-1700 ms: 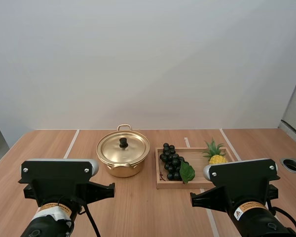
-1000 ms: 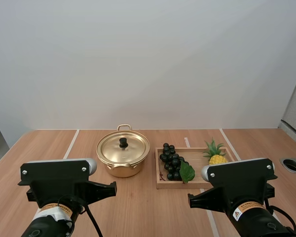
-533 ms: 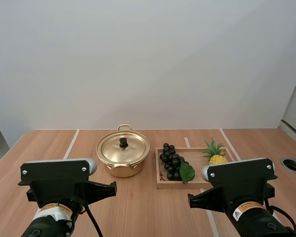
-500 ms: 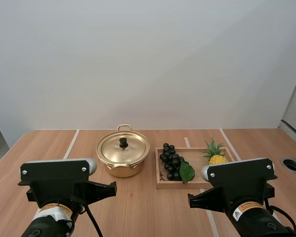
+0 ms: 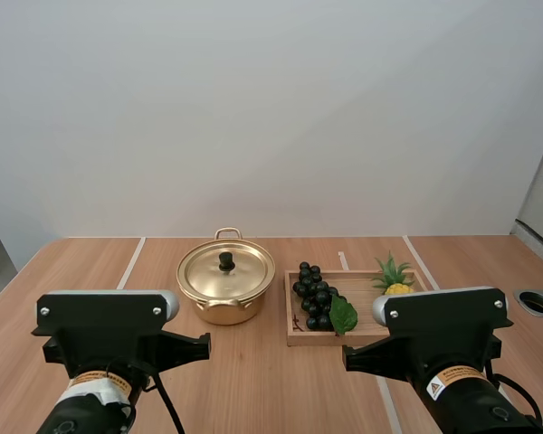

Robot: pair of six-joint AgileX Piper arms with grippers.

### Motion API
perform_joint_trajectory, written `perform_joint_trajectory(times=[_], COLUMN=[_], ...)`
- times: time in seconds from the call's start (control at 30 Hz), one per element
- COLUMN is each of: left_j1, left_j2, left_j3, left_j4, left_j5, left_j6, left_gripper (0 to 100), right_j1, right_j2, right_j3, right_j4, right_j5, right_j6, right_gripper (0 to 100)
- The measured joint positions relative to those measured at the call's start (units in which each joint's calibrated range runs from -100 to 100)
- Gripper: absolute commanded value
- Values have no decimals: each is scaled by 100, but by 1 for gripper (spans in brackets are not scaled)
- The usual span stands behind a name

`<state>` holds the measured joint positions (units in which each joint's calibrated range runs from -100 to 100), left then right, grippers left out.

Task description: Open the pot, put the pineapple inside, and close it

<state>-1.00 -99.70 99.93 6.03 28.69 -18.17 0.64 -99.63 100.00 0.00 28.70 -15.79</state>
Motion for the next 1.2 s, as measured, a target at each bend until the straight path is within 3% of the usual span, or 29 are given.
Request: perform_joint_trajectory(times=[0.13, 0.33, 0.57, 0.67, 0.77, 0.9, 1.0, 1.2], left_j1=[0, 0, 0, 0, -12, -18, -18, -18], left_j2=[0, 0, 0, 0, -10, -10, 95, 895], left_j3=[7, 7, 7, -5, -389, -1449, -2378, -4281], left_j4=[295, 406, 426, 426, 189, -603, -862, -932], left_j5=[-590, -2211, -6776, -8114, -7862, -6527, -5822, -4621], left_j6=[11, 317, 540, 546, 606, 688, 698, 804], left_gripper=[0, 0, 0, 0, 0, 0, 0, 0], right_j1=[0, 0, 0, 0, 0, 0, 0, -18], right_j2=[0, 0, -9, -9, -9, -14, 63, 847], right_j3=[0, 0, 0, -53, -474, -1493, -2274, -3874], right_j4=[0, -648, -786, -469, 617, 2033, 2437, 2608], right_j5=[-755, -3222, -6923, -7874, -7835, -6690, -5801, -3926], right_j6=[0, 4, 4, -80, -637, -1659, -2107, -2476], right_gripper=[0, 0, 0, 2, 1, 0, 0, 0])
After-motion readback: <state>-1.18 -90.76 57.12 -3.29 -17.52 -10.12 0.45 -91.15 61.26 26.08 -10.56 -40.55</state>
